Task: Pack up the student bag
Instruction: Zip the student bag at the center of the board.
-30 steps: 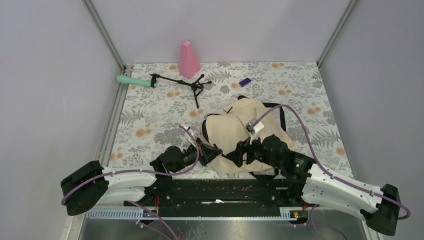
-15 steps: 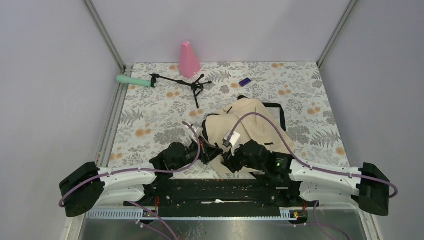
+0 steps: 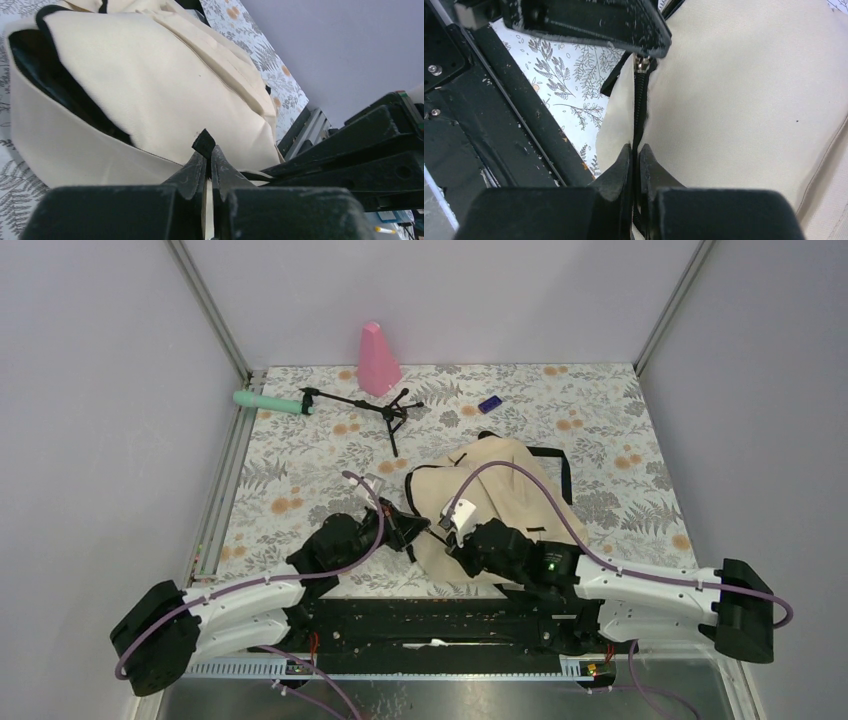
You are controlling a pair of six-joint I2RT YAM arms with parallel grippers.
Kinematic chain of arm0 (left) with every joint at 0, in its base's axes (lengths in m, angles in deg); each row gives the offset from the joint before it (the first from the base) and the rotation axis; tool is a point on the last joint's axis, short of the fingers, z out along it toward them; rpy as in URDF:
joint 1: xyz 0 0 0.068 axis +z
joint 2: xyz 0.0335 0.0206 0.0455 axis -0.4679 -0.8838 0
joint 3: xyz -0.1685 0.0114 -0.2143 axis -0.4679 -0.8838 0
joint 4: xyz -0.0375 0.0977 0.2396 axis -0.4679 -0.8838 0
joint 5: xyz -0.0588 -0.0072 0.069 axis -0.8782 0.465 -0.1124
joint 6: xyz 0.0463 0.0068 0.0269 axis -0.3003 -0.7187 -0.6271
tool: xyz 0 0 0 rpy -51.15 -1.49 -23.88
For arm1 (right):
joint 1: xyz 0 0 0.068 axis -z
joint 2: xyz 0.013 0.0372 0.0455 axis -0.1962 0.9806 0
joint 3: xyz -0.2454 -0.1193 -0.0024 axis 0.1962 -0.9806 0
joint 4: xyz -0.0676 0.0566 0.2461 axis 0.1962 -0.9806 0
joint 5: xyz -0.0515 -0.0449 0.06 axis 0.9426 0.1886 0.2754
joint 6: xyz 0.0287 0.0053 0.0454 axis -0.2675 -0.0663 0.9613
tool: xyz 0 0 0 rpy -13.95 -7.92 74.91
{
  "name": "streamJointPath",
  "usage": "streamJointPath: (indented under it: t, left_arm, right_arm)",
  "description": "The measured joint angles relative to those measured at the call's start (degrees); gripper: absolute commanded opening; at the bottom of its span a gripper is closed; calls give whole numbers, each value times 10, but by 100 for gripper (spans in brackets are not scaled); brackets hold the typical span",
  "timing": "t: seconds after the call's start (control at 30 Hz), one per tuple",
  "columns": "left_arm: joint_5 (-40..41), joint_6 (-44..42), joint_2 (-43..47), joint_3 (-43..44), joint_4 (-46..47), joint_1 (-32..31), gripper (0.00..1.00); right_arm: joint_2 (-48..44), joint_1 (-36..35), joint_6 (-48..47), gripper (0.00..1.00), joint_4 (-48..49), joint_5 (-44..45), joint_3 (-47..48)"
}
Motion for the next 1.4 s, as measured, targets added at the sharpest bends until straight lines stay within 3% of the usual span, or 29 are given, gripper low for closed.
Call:
streamJointPath:
  t: [0.5, 0.97, 1.0, 1.07, 1.13, 1.23, 1.3, 1.4]
  left_arm:
    - [-70, -6, -32, 1, 7, 124, 0]
    - [-110, -5, -178, 66, 79, 201, 0]
    - [-115, -5, -188, 74, 81, 203, 0]
    - [-129, -3, -203, 85, 89, 207, 0]
    - [-143, -3, -206, 88, 94, 208, 0]
    - [-162, -4, -206, 88, 104, 210, 0]
    - [-175, -4, -204, 85, 109, 210, 0]
    - [-189, -4, -192, 68, 116, 211, 0]
  right_arm:
    - [-74, -2, 30, 0, -40, 9, -30]
    - [-178, -6, 87, 0, -110, 56, -66]
    - [-185, -6, 90, 4, -115, 60, -68]
    - [-194, -6, 96, 23, -123, 67, -68]
    - [-203, -6, 102, 49, -132, 75, -68]
    - [-218, -6, 110, 74, -142, 89, -68]
    - [-229, -6, 111, 81, -143, 100, -68]
    - [-235, -6, 111, 84, -147, 115, -61]
